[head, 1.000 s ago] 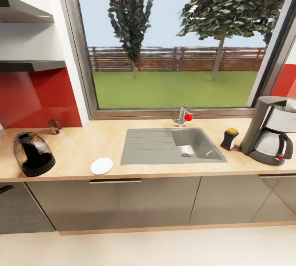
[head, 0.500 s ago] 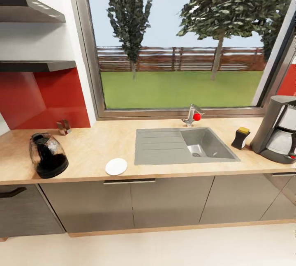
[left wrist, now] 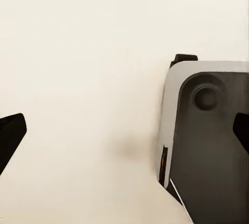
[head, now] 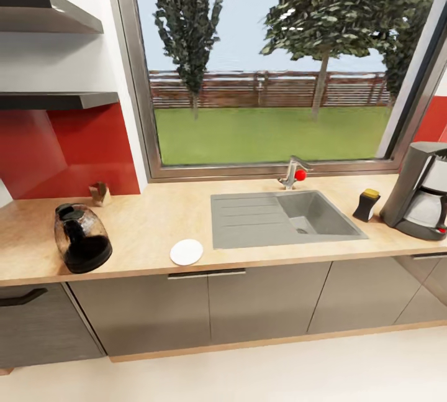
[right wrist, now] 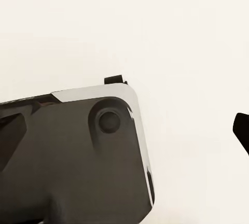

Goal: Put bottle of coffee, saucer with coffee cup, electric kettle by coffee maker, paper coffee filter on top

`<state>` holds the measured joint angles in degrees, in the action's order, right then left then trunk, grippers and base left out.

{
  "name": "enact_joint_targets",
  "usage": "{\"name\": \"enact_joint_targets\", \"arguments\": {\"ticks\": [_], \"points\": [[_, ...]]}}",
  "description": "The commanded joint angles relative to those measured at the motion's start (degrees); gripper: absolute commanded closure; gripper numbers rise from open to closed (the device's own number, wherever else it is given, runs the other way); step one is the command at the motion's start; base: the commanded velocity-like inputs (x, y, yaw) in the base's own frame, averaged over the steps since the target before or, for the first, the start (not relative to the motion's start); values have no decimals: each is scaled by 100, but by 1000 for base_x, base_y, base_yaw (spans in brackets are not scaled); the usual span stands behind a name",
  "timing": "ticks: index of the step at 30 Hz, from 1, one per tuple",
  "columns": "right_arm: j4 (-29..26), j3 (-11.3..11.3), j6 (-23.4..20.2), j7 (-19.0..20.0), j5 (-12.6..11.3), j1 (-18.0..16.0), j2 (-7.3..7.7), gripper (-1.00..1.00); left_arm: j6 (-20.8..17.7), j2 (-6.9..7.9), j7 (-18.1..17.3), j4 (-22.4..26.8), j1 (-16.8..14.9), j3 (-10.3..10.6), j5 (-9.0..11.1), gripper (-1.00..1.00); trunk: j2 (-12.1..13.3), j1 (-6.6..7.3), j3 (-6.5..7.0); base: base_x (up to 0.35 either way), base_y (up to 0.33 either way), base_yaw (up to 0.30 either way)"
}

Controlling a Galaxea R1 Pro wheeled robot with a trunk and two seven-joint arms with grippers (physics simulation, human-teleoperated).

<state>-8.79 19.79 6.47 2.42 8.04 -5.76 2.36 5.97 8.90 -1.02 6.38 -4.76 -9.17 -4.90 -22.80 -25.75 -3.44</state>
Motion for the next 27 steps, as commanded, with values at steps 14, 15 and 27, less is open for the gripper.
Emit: {"name": "enact_joint_targets", "arguments": {"ticks": [14,15,27], "points": [[-164,53,29,16,49,-5,-8,-100,168,-115,-86,947,-71,-46,-631,-100,-12,-3,-13,0,1,0],[-215,52,28,21,49,-4,-8,-100,174,-134,-104,1126,-77,-44,-629,-100,-12,-3,-13,0,0,0],[-400,51,29,36,49,-4,-8,-100,91,-145,-2792,2522,-468,-46,-619,-100,-12,-3,-13,0,0,0]]}}
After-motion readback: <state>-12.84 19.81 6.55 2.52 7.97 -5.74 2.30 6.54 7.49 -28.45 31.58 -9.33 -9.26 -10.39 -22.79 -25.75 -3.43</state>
